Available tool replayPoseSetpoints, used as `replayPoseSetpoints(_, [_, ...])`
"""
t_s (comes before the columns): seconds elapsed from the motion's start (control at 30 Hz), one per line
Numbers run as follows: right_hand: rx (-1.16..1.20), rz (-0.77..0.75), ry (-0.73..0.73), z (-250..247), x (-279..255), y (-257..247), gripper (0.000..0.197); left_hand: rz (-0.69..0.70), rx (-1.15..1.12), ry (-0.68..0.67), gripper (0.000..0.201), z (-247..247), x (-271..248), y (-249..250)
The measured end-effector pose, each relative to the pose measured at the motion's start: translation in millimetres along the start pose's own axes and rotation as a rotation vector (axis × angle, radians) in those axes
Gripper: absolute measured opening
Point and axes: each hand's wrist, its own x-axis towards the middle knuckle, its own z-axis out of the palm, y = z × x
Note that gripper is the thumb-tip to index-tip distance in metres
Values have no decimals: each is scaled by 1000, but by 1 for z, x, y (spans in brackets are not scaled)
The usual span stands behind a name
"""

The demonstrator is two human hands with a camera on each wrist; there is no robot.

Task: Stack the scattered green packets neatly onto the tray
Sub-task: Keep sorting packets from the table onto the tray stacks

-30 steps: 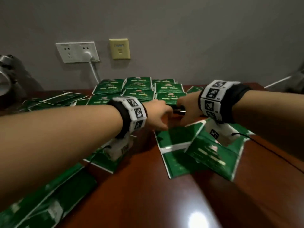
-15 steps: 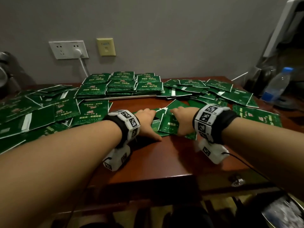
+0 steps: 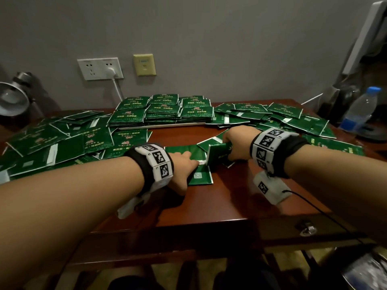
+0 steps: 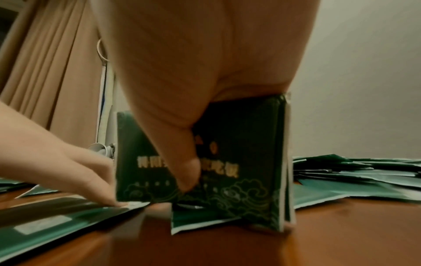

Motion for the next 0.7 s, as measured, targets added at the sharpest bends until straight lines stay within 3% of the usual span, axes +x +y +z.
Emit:
replayPoseSetpoints(0.1, [26, -6, 2, -3, 1, -6, 39, 15, 39, -30, 65, 0, -9, -3])
replayPoseSetpoints(0.23, [91, -33, -41, -2, 5, -18, 34, 16, 108, -1, 69, 3, -13, -3])
replayPoseSetpoints(0.4, [156, 0, -43, -5, 6, -29, 37, -130, -23, 170, 22, -9, -17, -11])
replayPoseSetpoints(0.47, [158, 21, -33, -6, 9, -31, 41, -207, -70, 256, 13, -16, -17, -19])
replayPoseSetpoints(0.7, [90, 45, 35, -6, 20, -38, 49, -415, -227, 301, 30, -13, -9, -44])
